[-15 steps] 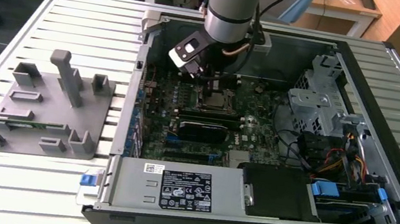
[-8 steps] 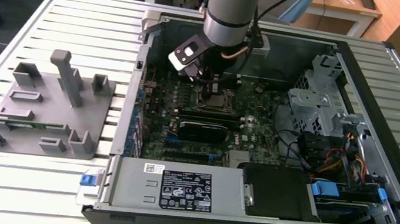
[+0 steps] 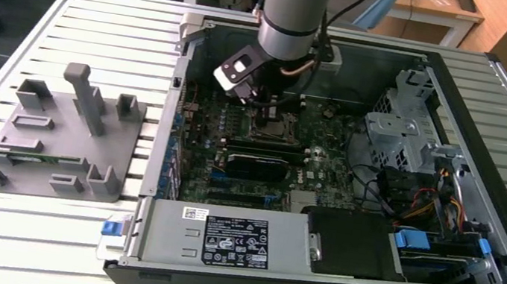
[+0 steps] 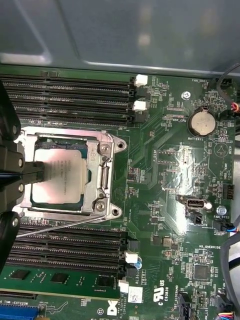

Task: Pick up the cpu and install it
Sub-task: 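Close the cpu cover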

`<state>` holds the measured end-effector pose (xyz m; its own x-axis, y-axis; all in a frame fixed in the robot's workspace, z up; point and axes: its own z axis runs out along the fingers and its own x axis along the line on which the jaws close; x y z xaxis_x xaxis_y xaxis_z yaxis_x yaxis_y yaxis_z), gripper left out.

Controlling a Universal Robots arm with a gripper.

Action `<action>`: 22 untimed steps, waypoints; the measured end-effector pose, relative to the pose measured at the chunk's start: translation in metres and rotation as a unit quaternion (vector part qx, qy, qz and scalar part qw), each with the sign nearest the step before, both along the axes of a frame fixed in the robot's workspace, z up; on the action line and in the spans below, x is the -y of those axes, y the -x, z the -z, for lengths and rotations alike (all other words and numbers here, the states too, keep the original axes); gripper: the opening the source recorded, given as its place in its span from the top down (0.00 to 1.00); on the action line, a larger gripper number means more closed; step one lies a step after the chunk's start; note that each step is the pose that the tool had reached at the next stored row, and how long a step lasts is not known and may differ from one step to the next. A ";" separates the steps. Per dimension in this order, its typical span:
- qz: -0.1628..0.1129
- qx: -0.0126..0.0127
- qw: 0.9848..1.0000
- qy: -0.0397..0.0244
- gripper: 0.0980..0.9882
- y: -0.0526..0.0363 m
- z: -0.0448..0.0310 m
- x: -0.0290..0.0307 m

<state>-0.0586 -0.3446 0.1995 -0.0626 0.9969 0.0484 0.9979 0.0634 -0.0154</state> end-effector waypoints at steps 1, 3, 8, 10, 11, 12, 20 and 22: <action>0.000 0.000 1.000 0.000 0.99 -0.0008 0.0001 0.0000; 0.000 0.000 1.000 0.000 0.99 -0.0019 0.0003 0.0000; 0.000 0.000 1.000 -0.001 0.99 -0.0038 0.0003 0.0000; 0.000 0.000 1.000 -0.001 0.99 -0.0046 0.0002 0.0000; 0.000 0.000 1.000 -0.001 0.99 -0.0052 0.0004 -0.0001; 0.000 0.000 1.000 -0.001 0.99 -0.0059 0.0003 -0.0001; 0.000 0.000 1.000 -0.002 0.99 -0.0069 -0.0074 0.0000; 0.000 0.000 1.000 -0.002 0.99 -0.0069 -0.0128 0.0000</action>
